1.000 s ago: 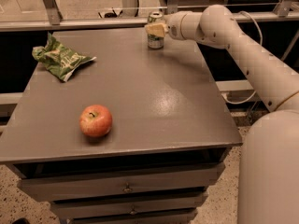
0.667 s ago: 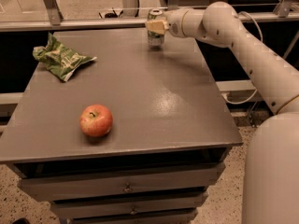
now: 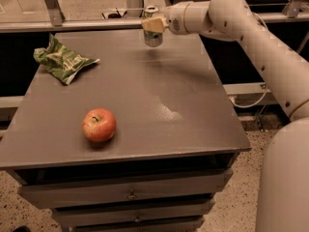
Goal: Move 7up can near green jalapeno chip bag
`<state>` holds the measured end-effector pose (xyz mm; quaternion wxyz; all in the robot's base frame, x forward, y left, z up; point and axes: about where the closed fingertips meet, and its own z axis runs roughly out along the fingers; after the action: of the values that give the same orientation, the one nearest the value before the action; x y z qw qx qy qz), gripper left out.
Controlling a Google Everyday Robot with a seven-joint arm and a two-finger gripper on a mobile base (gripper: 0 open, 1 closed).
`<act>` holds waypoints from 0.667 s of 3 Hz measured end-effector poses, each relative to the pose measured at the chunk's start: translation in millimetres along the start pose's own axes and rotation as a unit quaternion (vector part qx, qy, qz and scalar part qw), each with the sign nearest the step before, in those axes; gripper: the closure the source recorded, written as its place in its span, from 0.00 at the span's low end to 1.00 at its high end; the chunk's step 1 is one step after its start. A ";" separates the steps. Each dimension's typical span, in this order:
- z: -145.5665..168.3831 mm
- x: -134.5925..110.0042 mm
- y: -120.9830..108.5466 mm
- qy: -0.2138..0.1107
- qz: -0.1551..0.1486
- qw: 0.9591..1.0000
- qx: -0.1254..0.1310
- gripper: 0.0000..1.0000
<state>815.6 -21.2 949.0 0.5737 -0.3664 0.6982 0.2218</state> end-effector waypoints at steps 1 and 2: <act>0.1 0.0 0.1 0.000 0.000 1.000 0.000 1.00; 14.1 -11.6 38.1 -0.014 -0.018 0.999 -0.044 1.00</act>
Offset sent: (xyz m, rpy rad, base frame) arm -0.0589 0.0983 0.0122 0.0130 -0.0676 0.2690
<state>796.3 16.2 952.5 0.5708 -0.4004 0.6730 0.2467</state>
